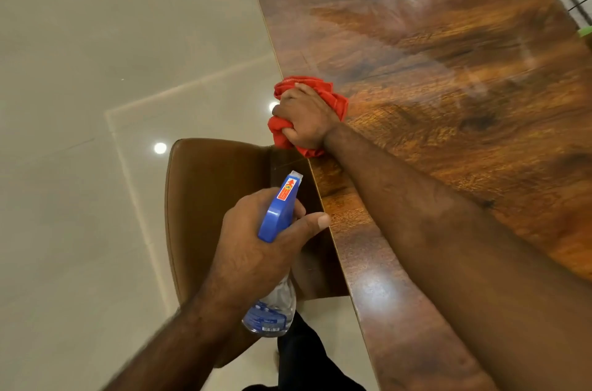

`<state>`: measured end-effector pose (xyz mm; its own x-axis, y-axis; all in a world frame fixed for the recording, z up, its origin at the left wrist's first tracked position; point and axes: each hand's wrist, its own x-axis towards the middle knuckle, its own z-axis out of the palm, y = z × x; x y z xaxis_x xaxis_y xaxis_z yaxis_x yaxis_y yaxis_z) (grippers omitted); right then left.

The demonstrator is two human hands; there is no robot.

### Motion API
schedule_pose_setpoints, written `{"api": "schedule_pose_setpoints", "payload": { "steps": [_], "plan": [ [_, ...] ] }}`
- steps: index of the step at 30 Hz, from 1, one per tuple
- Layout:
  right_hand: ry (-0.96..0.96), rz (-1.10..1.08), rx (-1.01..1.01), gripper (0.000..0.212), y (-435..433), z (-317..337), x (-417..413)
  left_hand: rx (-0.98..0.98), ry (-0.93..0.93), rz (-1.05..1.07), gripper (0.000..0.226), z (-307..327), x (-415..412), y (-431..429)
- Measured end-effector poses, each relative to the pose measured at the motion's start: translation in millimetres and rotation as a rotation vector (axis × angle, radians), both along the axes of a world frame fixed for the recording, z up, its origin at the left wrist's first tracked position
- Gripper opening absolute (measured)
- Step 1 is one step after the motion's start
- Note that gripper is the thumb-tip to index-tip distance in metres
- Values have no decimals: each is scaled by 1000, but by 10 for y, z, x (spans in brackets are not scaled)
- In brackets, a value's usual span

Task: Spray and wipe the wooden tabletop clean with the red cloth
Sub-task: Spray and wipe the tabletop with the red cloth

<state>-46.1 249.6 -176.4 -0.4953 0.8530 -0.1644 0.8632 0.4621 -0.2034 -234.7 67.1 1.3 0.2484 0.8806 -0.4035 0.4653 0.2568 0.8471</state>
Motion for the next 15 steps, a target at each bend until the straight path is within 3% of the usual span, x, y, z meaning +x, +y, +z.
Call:
{"api": "schedule_pose_setpoints", "payload": {
  "steps": [4,9,15],
  "plan": [
    [46,-59,-16,37,-254,-15,-56,19,15,4,40,22,-25,14],
    [115,-21,-102,31,-1294,-89,64,11,13,10,33,96,-77,2],
    [143,18,-193,46,-2779,-13,231,16,-17,7,33,276,-195,7]
  ]
}}
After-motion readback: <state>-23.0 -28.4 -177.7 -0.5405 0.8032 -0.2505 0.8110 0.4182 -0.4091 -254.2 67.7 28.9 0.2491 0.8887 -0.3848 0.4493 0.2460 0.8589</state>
